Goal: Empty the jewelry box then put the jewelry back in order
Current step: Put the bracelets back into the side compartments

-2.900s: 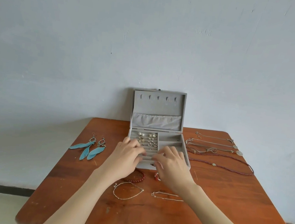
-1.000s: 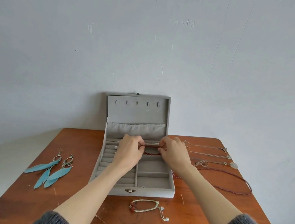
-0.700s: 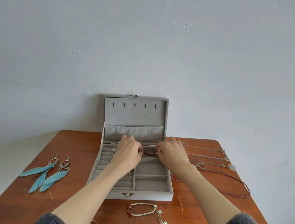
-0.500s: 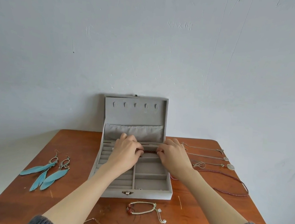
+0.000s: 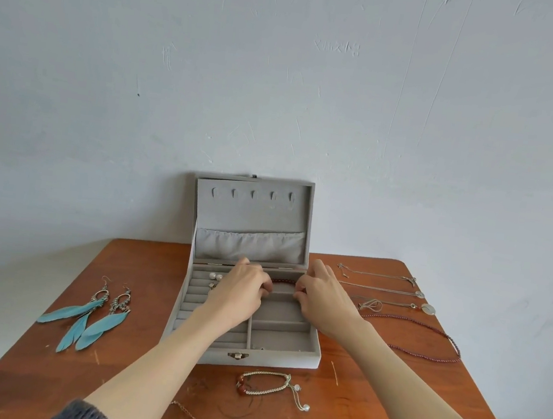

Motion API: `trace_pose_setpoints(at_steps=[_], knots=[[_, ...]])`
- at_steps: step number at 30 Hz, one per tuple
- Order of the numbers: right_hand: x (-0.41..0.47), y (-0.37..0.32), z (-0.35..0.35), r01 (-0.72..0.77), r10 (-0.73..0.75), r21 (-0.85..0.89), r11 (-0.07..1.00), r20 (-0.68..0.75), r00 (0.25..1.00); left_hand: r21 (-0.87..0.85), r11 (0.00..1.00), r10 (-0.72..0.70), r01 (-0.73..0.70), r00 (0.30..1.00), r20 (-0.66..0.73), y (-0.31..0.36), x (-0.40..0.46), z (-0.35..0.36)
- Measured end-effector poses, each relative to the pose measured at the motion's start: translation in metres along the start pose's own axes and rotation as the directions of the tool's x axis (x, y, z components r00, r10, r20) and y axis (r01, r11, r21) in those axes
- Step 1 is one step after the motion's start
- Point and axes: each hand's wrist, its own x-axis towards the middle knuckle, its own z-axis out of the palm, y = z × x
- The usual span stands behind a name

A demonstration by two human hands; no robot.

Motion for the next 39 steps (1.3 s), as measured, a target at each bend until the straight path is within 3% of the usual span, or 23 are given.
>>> trace_pose_setpoints(at_steps=[10,15,19,23,27,30,36,39], knots=[[-0.001,-0.003,-0.001,0.001,-0.001,-0.023,1.000,0.017,1.000,-0.009,1.000,0.000,-0.001,1.000,-0.002,0.001,-0.002,-0.001],[-0.012,-0.006,-0.004,-0.029,0.029,-0.048,0.998,-0.011,1.000,-0.008,0.999,0.032,-0.032,0.997,-0.068,0.000,-0.015,-0.009],[-0.028,-0.014,-0.007,-0.026,0.021,-0.075,0.997,-0.071,0.997,-0.058,0.997,0.041,-0.051,0.987,-0.155,0.001,-0.040,-0.024],[-0.058,-0.028,-0.009,0.048,-0.044,0.015,0.999,-0.209,0.977,-0.075,0.991,0.089,-0.108,0.972,-0.216,0.008,-0.076,-0.033],[-0.095,-0.037,-0.001,0.176,-0.137,0.099,0.980,-0.312,0.940,-0.056,0.985,0.154,-0.166,0.972,-0.177,0.016,-0.109,-0.029],[-0.116,-0.039,0.006,0.175,-0.151,0.069,0.982,-0.273,0.950,-0.038,0.980,0.189,-0.196,0.971,-0.150,0.022,-0.127,-0.024],[-0.132,-0.040,0.020,0.135,-0.136,-0.019,0.991,-0.201,0.970,0.164,0.946,0.302,-0.279,0.944,-0.133,0.028,-0.139,-0.018],[-0.131,-0.041,0.020,0.148,-0.155,-0.045,0.988,-0.243,0.957,0.127,0.957,0.277,-0.262,0.954,-0.111,0.030,-0.144,-0.015]])
